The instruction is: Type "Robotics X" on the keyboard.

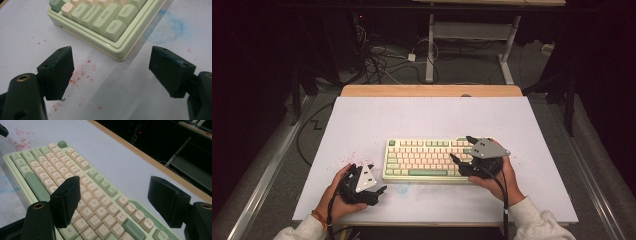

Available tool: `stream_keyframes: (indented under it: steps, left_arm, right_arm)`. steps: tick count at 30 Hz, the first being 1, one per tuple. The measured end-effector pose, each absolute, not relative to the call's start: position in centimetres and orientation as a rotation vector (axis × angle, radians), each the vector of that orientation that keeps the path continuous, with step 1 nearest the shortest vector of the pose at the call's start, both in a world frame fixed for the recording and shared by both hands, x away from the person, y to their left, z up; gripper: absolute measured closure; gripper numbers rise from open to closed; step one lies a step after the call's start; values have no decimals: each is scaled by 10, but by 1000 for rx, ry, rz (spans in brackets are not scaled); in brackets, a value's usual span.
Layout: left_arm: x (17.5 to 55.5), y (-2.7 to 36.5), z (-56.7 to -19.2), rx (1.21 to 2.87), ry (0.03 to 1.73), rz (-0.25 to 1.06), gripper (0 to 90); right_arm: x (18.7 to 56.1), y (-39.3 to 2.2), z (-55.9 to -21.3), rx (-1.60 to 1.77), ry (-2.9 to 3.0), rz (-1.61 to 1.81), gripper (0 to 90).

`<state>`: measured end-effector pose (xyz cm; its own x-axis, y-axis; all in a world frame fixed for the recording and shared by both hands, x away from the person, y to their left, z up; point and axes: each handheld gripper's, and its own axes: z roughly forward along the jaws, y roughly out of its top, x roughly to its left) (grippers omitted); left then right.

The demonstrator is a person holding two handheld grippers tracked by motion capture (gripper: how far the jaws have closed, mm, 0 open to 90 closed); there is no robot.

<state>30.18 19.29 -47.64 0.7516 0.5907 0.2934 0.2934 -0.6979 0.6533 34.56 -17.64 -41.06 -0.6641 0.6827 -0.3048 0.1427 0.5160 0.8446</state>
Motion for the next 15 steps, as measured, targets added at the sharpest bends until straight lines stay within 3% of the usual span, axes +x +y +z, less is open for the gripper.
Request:
stream_keyframes:
  steps: [9, 15]
  left_arm:
    - [301, 194, -473, 2336, 670, 682, 191]
    - [300, 196, -468, 2280, 691, 677, 245]
  right_arm:
    - [332, -195, -414, 690, 2080, 1103, 266]
    - [324, -210, -420, 713, 2068, 1076, 266]
